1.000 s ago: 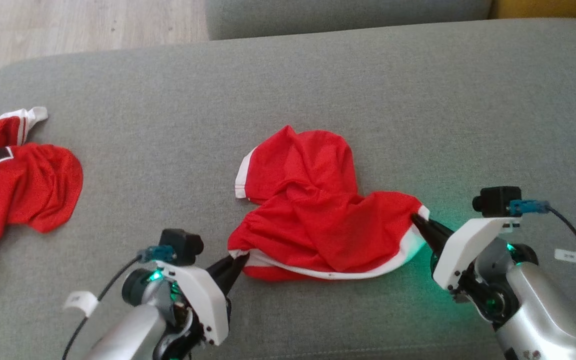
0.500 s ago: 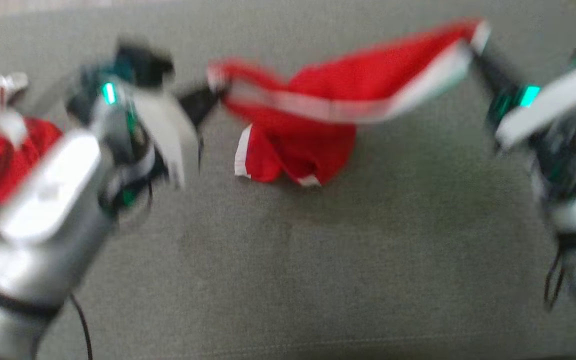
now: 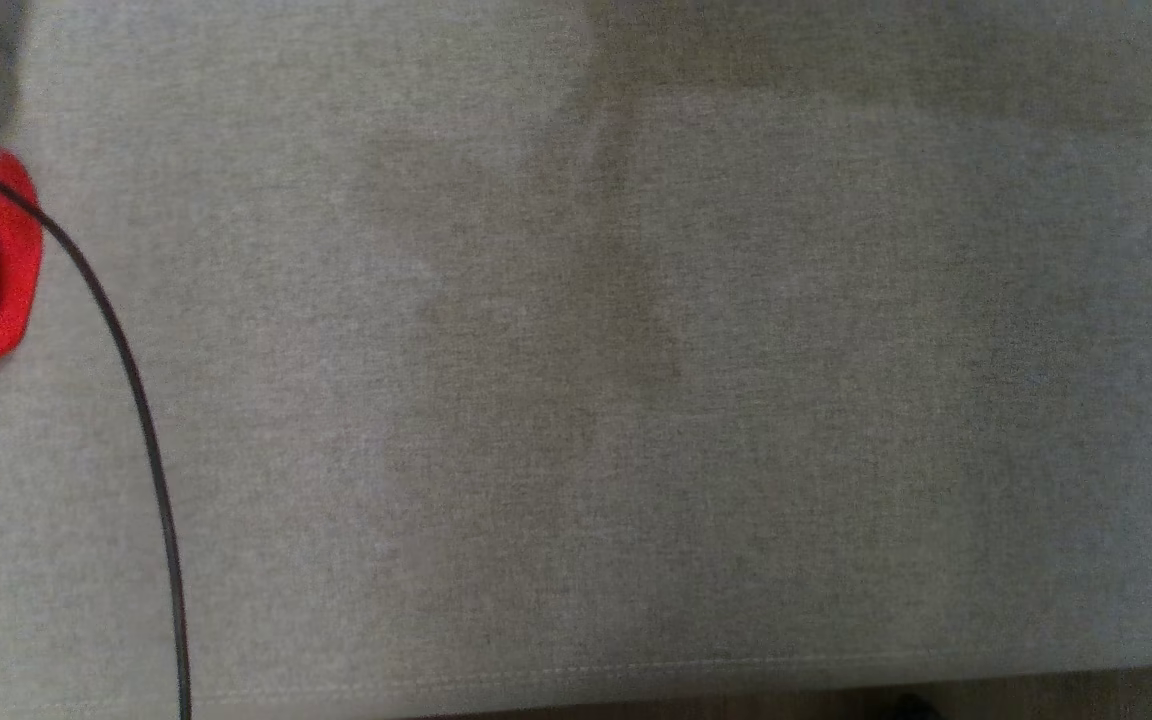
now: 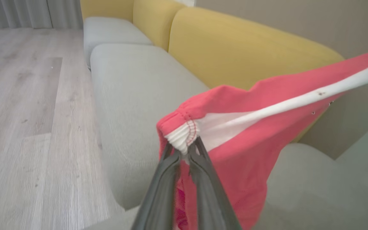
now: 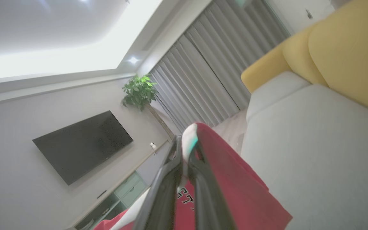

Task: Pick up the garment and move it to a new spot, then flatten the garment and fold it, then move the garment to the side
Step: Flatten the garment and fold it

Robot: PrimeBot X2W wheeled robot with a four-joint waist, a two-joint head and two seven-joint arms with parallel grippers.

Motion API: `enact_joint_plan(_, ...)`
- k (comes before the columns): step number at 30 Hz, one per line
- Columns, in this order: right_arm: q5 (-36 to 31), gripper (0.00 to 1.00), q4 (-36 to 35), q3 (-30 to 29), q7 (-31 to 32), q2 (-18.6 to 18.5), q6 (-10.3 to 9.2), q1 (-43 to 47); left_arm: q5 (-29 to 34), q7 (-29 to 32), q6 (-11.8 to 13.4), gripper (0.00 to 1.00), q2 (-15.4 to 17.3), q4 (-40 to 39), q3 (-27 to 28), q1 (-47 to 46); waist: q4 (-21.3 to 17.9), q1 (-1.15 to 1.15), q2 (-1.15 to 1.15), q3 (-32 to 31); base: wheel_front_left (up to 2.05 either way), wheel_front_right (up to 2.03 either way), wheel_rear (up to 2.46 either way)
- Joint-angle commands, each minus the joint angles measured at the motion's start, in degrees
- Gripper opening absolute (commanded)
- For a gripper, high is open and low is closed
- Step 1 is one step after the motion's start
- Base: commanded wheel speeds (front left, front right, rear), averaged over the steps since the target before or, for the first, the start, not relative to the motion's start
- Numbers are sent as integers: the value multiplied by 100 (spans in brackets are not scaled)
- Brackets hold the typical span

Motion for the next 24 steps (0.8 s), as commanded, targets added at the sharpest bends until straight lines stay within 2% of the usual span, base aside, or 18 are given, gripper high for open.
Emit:
enact_joint_plan(1, -59, 0, -116, 23, -152, 48, -4, -399, -11, -152, 0, 0, 146, 7, 225, -515, -34, -3, 0, 62, 0, 0, 0)
enact_joint_plan(4, 9, 0, 55, 168, -434, 18, -4, -974, -138, -404, 0, 0, 14, 488, 321, -1055, -89, -3, 0, 18, 0, 0, 0)
enact_joint_plan(8, 102, 0, 193, 499, -313, -146, -4, -898, -475, -251, 0, 0, -86, 688, 178, -975, -99, -3, 0, -86, 0, 0, 0)
enact_joint_plan(11, 160, 0, 297, 825, -106, -315, -4, -392, -799, 231, 0, 0, -102, 631, -196, -408, -99, -3, 0, -221, 0, 0, 0)
enact_joint_plan(15, 325, 0, 393, 1196, 235, -526, -4, 575, -1278, 1043, 0, 0, 60, 460, -729, 597, -134, -3, 0, -427, 0, 0, 0)
enact_joint_plan(16, 325, 0, 393, 1196, 235, -526, -4, 575, -1278, 1043, 0, 0, 60, 460, -729, 597, -134, -3, 0, -427, 0, 0, 0)
enact_joint_plan(18, 370, 0, 431, 1391, 446, -663, -4, 1089, -1462, 1385, 0, 0, 189, 358, -942, 1021, -153, -3, 0, -551, 0, 0, 0)
enact_joint_plan(24, 456, 0, 466, 1861, 1143, -1125, -4, 2456, -1957, 1902, 0, 0, 491, -198, -1313, 2069, -213, -3, 0, -1159, 0, 0, 0)
